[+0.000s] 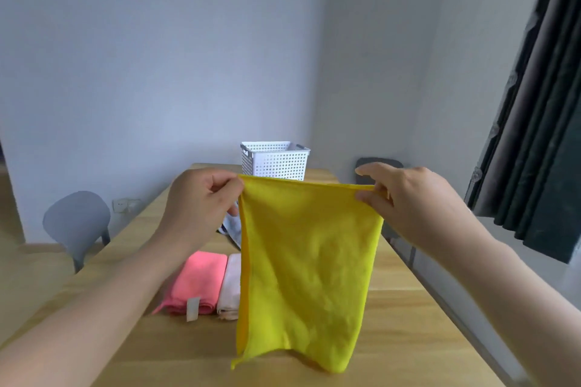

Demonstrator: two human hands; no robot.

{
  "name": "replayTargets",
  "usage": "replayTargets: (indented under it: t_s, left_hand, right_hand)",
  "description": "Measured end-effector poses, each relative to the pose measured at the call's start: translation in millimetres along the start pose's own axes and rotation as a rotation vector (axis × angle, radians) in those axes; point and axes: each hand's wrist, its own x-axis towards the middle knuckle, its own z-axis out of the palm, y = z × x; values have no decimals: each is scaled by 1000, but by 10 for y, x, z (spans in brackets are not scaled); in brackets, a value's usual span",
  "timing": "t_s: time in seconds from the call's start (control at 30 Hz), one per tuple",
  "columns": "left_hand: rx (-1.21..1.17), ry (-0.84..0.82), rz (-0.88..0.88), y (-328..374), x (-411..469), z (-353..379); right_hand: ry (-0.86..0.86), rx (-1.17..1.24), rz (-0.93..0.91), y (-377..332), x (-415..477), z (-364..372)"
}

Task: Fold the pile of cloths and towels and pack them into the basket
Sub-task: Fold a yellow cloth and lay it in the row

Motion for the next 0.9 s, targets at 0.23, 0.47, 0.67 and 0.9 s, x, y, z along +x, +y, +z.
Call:
replayTargets:
  t_s: [0.23,0.47,0.67,0.9]
  left_hand:
    - [-137,141,69,327,23,-32]
    - [-147,182,68,342,-69,153]
    - [-84,47,34,68,-131,413]
    - [-218,-293,-28,-68,-280,690]
  right_hand:
    - [34,62,139,-80,51,-357]
    - [-31,326,355,-81,-99,-397]
    - [-216,242,432,58,-240,-169]
    - [-230,413,516,277,-431,246]
